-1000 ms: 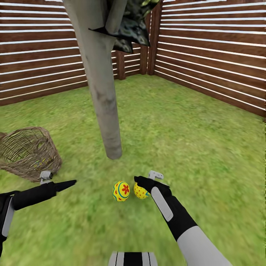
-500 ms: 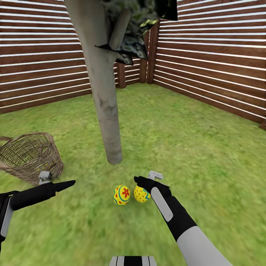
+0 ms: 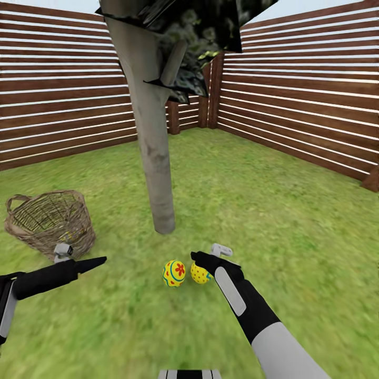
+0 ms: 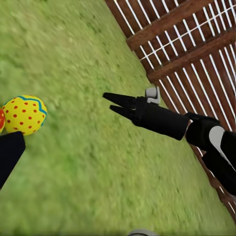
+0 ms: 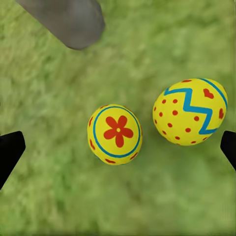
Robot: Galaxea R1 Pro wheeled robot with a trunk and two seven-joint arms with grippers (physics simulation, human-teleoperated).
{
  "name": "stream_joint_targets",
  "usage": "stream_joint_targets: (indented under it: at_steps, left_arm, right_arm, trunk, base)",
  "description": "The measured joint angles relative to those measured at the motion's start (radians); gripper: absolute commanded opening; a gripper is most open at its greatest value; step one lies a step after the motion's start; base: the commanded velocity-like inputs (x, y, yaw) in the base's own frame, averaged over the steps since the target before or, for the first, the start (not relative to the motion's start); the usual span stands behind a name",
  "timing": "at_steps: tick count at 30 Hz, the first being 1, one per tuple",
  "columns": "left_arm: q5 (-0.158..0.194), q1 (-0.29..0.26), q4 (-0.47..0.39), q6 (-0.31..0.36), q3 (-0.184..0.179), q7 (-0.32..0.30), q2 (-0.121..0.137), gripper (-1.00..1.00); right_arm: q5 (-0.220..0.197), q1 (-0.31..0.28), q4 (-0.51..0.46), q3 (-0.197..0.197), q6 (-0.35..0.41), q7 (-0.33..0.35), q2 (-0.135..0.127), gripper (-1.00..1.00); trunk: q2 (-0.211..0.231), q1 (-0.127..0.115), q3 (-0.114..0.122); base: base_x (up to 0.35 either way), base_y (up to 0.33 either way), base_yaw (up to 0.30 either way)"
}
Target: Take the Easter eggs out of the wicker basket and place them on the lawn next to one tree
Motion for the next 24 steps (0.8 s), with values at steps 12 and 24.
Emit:
stream_joint_targets:
  at_steps: [12,24]
  left_arm:
    - [0.005,0.0,0.0,0.0,0.0,0.0,0.016,1.0]
    - [0.006,0.0,0.001,0.0,0.001,0.0,0.018,1.0]
  right_arm:
    - [0.0,0.0,0.0,0.001,-0.004,0.001,0.002,1.0]
    - [0.0,0.0,0.0,0.001,-0.005,0.002,0.002,1.0]
  trunk:
    - [0.003,-0.005,0.029]
    - [0.006,-0.01,0.062]
  base:
    - [-0.004,0.0,0.019]
    - [-0.185,0.0,0.215]
